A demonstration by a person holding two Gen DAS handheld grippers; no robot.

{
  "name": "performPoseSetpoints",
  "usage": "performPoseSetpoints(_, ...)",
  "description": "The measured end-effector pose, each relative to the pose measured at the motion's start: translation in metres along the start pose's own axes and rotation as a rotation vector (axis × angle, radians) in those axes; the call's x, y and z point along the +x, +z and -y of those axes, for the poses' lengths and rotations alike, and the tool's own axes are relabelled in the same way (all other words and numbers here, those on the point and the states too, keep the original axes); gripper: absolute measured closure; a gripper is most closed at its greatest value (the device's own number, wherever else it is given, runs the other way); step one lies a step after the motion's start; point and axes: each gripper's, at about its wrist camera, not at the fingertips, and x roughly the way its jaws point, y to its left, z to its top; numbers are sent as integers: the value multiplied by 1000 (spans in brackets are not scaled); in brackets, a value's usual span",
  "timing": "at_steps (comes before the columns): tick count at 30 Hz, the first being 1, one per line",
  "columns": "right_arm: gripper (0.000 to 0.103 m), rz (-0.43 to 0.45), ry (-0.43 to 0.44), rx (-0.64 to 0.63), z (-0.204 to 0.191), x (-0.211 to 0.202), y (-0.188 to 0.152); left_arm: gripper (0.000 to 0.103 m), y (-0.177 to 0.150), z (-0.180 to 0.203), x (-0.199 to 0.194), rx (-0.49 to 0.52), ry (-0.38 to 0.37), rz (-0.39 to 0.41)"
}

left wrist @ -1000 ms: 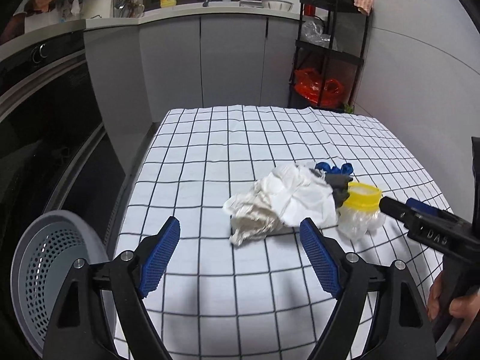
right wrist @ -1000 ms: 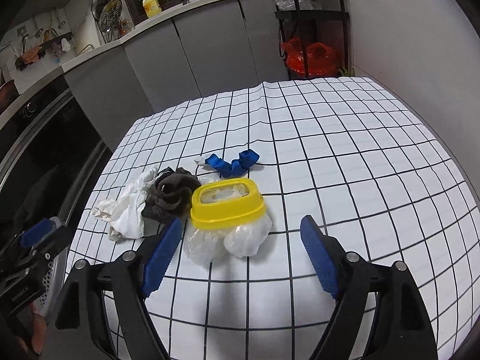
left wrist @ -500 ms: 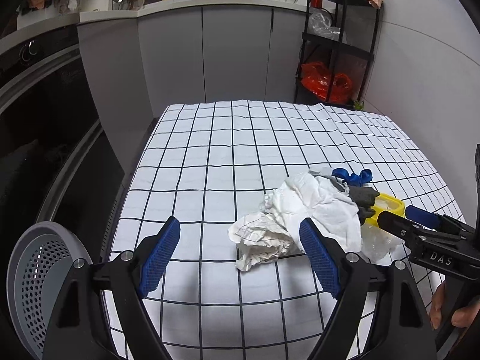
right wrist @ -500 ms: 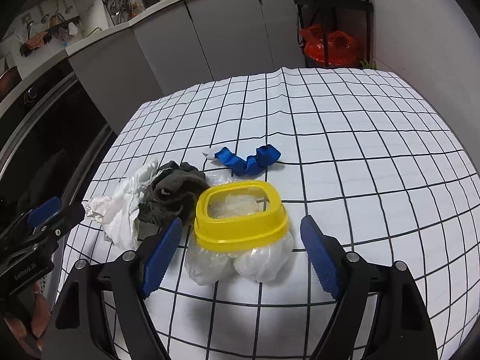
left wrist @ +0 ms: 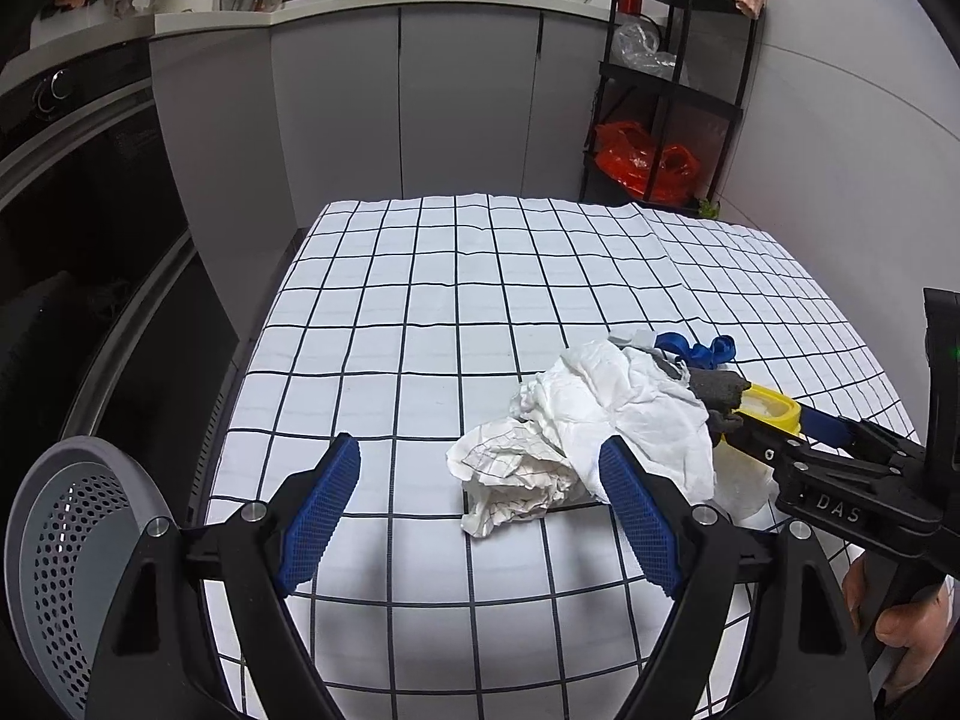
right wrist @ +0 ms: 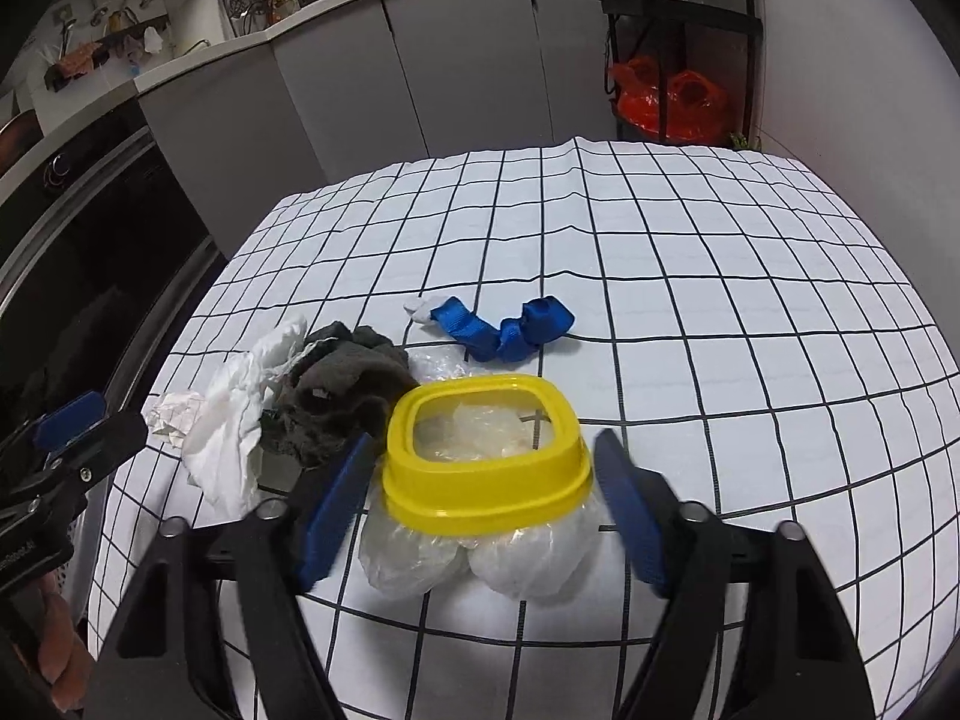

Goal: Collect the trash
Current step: 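Grasp the yellow-lidded plastic container with the right tool while the left tool grasps the white tissues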

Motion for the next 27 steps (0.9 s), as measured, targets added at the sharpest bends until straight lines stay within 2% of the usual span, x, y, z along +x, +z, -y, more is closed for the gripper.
performPoseSetpoints(15,35,93,1,58,7,-36,4,22,-2,15,3,5,-45,-11)
performPoseSetpoints(22,35,123,-14,135,27,-47,6,19,-1,31,9,16,-65,-15)
performPoseSetpoints(27,35,145,11,185,38,-56,10,19,-1,44,14,35,-65,-21)
